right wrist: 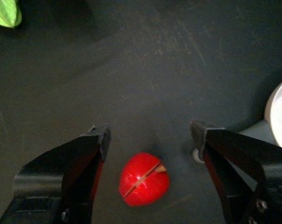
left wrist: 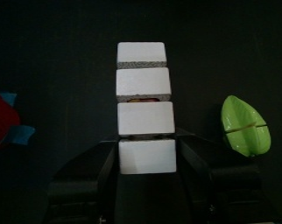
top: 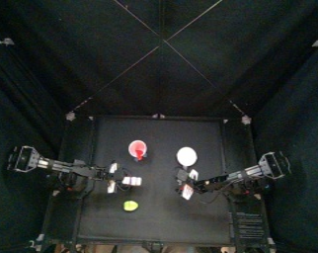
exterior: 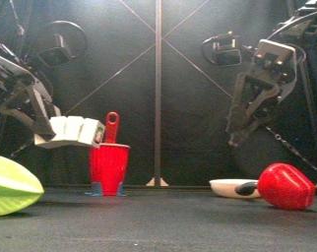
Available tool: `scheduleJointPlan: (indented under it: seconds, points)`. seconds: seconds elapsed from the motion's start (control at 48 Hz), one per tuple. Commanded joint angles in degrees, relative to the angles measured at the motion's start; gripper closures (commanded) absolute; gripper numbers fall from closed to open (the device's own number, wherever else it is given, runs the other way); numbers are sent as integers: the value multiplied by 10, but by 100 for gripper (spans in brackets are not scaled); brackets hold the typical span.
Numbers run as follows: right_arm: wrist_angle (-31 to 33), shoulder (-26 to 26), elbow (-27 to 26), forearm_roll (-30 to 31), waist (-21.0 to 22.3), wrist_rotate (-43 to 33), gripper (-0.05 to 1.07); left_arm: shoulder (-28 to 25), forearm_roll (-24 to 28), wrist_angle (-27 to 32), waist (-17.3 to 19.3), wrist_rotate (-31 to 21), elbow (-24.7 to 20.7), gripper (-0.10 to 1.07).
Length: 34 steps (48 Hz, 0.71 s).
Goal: Hand over sushi roll
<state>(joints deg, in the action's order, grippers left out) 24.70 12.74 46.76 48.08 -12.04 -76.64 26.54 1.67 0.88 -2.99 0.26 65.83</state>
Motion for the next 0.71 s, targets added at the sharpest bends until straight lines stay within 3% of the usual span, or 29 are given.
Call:
scheduleJointPlan:
  seconds: [0.0,0.312,0.688]
  points:
    - [1,18,-25,16,2,0,1,1,0,-8,-2,-1,-11,50]
    - [5,14,-84,120,17,-8,1,1,2,-54,-2,0,-19,50]
    - [4,-28,-143,163,40,-8,1,-18,3,-136,-2,1,-40,50]
